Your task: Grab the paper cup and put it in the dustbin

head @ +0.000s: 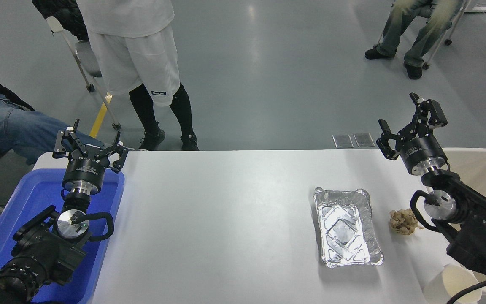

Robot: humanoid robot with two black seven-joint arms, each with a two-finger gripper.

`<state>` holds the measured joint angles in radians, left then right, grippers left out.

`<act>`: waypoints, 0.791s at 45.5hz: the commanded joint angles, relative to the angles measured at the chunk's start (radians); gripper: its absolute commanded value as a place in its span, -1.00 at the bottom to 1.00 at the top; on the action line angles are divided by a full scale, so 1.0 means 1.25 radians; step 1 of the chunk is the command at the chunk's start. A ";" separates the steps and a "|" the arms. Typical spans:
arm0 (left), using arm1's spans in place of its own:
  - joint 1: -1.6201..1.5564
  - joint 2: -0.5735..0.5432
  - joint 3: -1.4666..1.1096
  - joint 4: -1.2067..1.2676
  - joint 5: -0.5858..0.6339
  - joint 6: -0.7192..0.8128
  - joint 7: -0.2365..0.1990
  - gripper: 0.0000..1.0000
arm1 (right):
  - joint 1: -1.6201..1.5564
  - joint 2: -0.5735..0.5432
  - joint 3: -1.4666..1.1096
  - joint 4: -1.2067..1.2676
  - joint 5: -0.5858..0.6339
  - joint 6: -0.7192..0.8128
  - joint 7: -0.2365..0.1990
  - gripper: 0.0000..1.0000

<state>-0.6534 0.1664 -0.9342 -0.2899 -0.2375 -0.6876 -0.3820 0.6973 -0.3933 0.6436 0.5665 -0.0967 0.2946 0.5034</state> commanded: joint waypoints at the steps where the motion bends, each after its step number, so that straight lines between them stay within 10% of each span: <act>1: 0.000 0.001 0.000 0.000 0.000 0.000 0.000 0.98 | 0.059 -0.046 -0.149 0.001 -0.009 -0.031 -0.008 1.00; 12: 0.000 -0.001 0.000 0.000 0.000 0.002 0.000 0.98 | 0.118 -0.079 -0.300 0.007 0.001 -0.061 -0.026 1.00; 23: 0.000 -0.001 0.000 0.000 0.000 0.003 0.000 0.98 | 0.170 -0.209 -0.356 0.109 -0.005 -0.064 -0.165 1.00; 36: 0.000 -0.001 0.000 0.000 0.000 0.003 0.000 0.98 | 0.351 -0.292 -0.648 0.193 -0.002 -0.054 -0.166 1.00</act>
<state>-0.6534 0.1662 -0.9342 -0.2896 -0.2377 -0.6846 -0.3820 0.9860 -0.6520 0.0735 0.7195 -0.1019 0.2197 0.3277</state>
